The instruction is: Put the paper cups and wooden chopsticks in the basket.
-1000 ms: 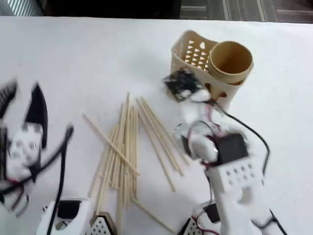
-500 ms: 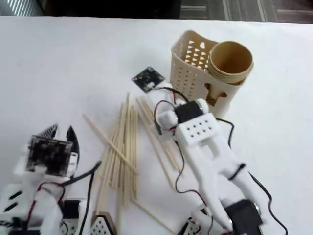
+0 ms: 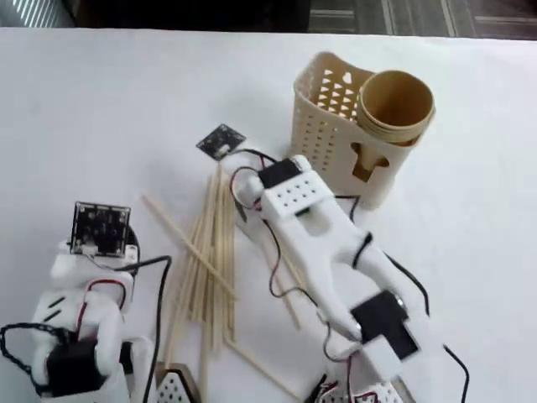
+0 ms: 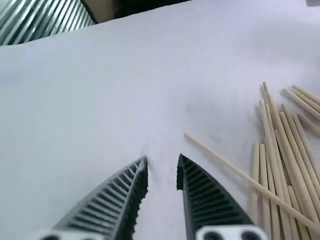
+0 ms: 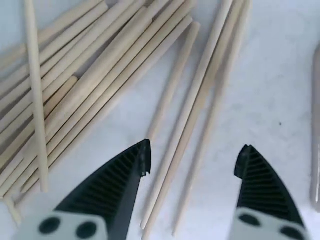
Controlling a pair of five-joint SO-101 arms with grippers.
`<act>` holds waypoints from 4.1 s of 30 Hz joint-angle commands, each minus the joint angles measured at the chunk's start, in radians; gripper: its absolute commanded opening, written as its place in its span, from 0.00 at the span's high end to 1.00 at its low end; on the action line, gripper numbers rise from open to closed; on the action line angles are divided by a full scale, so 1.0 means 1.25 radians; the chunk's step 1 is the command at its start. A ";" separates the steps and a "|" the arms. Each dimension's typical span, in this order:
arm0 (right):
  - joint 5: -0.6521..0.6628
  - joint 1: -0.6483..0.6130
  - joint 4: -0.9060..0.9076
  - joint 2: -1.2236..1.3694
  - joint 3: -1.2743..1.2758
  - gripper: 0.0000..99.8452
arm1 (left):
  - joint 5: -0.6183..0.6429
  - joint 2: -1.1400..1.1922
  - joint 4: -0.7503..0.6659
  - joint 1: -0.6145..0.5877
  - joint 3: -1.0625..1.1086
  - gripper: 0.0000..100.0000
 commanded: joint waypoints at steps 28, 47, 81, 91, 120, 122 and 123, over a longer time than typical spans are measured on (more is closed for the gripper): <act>0.006 0.037 0.010 0.326 -0.260 0.98 | 0.014 -0.008 -0.118 -0.007 0.137 0.89; -0.001 0.020 0.088 0.051 -0.260 0.98 | 0.014 -0.008 -0.128 -0.006 0.161 0.88; -0.234 0.154 -0.446 -0.368 -0.255 0.98 | 0.014 -0.008 -0.128 -0.007 0.172 0.88; -0.191 0.303 -0.702 -0.326 -0.254 0.98 | 0.014 -0.008 -0.128 -0.007 0.172 0.88; -0.162 0.321 -0.683 -0.235 -0.118 0.86 | 0.014 -0.008 -0.144 -0.007 0.174 0.88; -0.162 0.320 -0.636 -0.287 -0.118 0.89 | 0.014 -0.008 -0.141 -0.007 0.172 0.88; -0.162 0.312 -0.603 -0.312 -0.118 0.91 | 0.014 -0.008 -0.140 -0.007 0.168 0.88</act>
